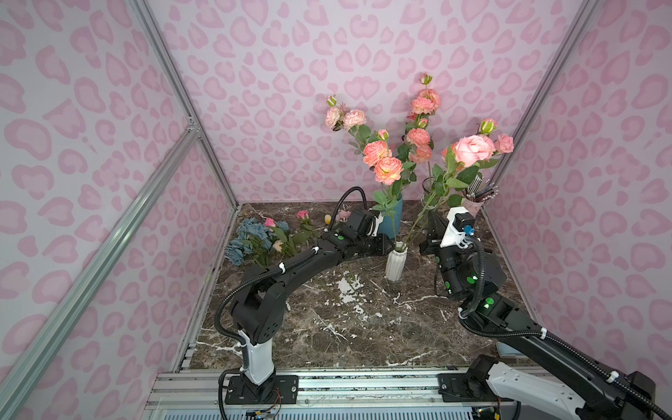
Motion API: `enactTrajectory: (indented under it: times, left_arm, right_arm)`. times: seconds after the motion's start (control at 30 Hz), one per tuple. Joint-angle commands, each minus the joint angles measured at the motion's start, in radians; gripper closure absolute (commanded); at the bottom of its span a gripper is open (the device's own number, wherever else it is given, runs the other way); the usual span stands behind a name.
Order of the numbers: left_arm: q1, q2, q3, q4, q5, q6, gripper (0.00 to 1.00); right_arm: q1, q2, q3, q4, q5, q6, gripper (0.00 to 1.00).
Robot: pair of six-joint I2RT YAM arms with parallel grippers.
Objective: Place the pink flowers into the vase
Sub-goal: Place the flower in the vase.
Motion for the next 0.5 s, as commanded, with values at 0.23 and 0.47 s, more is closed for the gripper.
enactTrajectory:
  times: [0.23,0.47]
  left_arm:
    - [0.0,0.001,0.003,-0.02,-0.02,0.01,0.63]
    - [0.0,0.0,0.005,-0.022,-0.018,0.011,0.63]
  right_arm:
    - [0.001,0.003,-0.054,0.146,-0.031,-0.003,1.0]
    - [0.001,0.006,-0.092,0.178,-0.042,-0.001,1.0]
